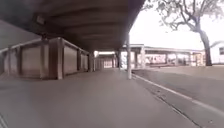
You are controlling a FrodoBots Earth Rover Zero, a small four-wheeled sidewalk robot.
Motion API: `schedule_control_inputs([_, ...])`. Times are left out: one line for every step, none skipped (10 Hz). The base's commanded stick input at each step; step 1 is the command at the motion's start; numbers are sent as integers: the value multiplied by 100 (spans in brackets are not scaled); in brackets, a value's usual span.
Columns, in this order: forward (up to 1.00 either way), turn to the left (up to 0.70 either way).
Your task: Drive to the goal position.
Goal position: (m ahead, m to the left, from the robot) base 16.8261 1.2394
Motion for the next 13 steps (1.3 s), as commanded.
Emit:
schedule_control_inputs([70, 0])
schedule_control_inputs([70, 0])
schedule_control_inputs([70, 0])
schedule_control_inputs([70, 30])
schedule_control_inputs([70, 35])
schedule_control_inputs([70, 35])
schedule_control_inputs([70, 21])
schedule_control_inputs([70, 0])
schedule_control_inputs([70, 0])
schedule_control_inputs([70, 0])
schedule_control_inputs([70, 0])
schedule_control_inputs([70, 0])
schedule_control_inputs([70, 0])
